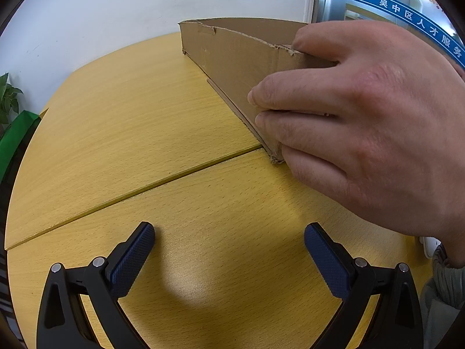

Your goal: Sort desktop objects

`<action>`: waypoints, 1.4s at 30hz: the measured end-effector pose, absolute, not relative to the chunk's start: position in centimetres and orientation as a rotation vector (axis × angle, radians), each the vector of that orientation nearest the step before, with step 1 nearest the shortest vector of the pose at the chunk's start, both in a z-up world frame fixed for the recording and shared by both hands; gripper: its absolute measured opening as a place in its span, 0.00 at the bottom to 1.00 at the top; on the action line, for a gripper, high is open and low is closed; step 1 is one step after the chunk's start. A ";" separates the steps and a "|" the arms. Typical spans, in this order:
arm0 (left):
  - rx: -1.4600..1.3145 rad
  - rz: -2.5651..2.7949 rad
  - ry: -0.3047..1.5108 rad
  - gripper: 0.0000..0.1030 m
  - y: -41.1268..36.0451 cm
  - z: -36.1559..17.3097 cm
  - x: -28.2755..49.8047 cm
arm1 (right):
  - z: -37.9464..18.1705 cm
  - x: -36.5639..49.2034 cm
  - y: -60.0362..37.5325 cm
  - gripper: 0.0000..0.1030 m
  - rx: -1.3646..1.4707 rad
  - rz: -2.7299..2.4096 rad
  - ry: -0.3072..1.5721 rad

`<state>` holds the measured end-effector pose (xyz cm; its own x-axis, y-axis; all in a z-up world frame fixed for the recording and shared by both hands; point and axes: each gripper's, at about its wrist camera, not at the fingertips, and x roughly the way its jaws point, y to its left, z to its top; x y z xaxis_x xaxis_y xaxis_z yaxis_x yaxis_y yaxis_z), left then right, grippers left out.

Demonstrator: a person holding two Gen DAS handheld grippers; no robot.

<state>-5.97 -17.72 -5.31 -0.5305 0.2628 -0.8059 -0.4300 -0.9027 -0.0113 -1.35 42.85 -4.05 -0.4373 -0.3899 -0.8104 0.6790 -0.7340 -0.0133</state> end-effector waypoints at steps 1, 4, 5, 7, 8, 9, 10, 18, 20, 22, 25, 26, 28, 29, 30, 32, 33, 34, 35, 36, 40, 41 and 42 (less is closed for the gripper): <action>-1.235 2.432 0.265 1.00 -17.7 -5.3 -6.0 | -4.1 -1.3 42.8 1.00 1.107 -2.180 0.450; -1.235 2.432 0.265 1.00 -17.7 -5.3 -5.9 | -4.1 -1.3 42.8 1.00 1.107 -2.180 0.450; -1.235 2.432 0.265 1.00 -17.7 -5.3 -6.0 | -4.1 -1.3 42.8 1.00 1.107 -2.180 0.450; -1.235 2.432 0.265 1.00 -17.6 -5.3 -5.9 | -4.2 -1.2 42.8 1.00 1.107 -2.180 0.451; -1.235 2.432 0.265 1.00 -17.6 -5.3 -5.9 | -4.1 -1.2 42.8 1.00 1.107 -2.180 0.451; -1.235 2.432 0.265 1.00 -17.6 -5.3 -5.9 | -4.1 -1.2 42.8 1.00 1.107 -2.180 0.451; -1.235 2.432 0.265 1.00 -17.6 -5.3 -5.9 | -4.1 -1.2 42.8 1.00 1.106 -2.180 0.450; -1.235 2.432 0.265 1.00 -17.6 -5.3 -5.8 | -4.5 -0.9 42.6 1.00 1.105 -2.180 0.451; -1.235 2.432 0.265 1.00 -17.6 -5.3 -5.9 | -4.5 -0.8 42.6 1.00 1.105 -2.180 0.451; -1.234 2.432 0.266 1.00 -17.6 -5.4 -5.8 | -4.6 -0.8 42.5 1.00 1.105 -2.180 0.451; -1.235 2.431 0.266 1.00 -17.5 -5.3 -5.8 | -4.6 -0.8 42.6 1.00 1.105 -2.180 0.451; -1.234 2.432 0.266 1.00 -17.5 -5.3 -5.8 | -4.6 -0.7 42.5 1.00 1.105 -2.180 0.451; -1.235 2.431 0.265 1.00 -17.5 -5.3 -5.8 | -4.6 -0.7 42.5 1.00 1.105 -2.180 0.451; -1.235 2.431 0.266 1.00 -17.4 -5.2 -5.7 | -4.6 -0.7 42.5 1.00 1.105 -2.180 0.451; -1.234 2.433 0.267 1.00 -17.4 -5.2 -5.7 | -4.6 -0.7 42.6 1.00 1.105 -2.180 0.450; -1.235 2.433 0.267 1.00 -17.3 -5.2 -5.6 | -4.6 -0.7 42.4 1.00 1.111 -2.194 0.444; -1.235 2.434 0.267 1.00 -17.2 -5.3 -5.6 | -4.5 -0.8 42.2 1.00 1.123 -2.217 0.431; -1.235 2.435 0.266 1.00 -17.0 -5.2 -5.5 | -4.6 -1.1 42.4 1.00 1.132 -2.234 0.421; -1.236 2.435 0.265 1.00 -16.6 -4.9 -5.4 | -4.7 -1.3 42.2 1.00 1.149 -2.268 0.402; -1.238 2.438 0.262 1.00 -16.9 -4.7 -5.9 | -4.7 -1.3 42.0 1.00 1.165 -2.301 0.383; -1.266 2.494 0.222 1.00 -15.8 -4.6 -5.8 | -5.1 -1.0 41.8 1.00 1.212 -2.395 0.324; -1.276 2.513 0.207 1.00 -16.6 -4.6 -6.0 | -5.2 -1.3 41.7 1.00 1.221 -2.410 0.315; -1.291 2.544 0.184 1.00 -16.9 -4.5 -5.8 | -5.2 -1.3 41.6 1.00 1.233 -2.431 0.299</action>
<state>-5.75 -16.94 -4.47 -0.5604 0.1912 -0.8058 -0.3050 -0.9522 -0.0139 -1.30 41.56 -5.16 -0.5331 -0.2507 -0.8080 0.4389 -0.8985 -0.0108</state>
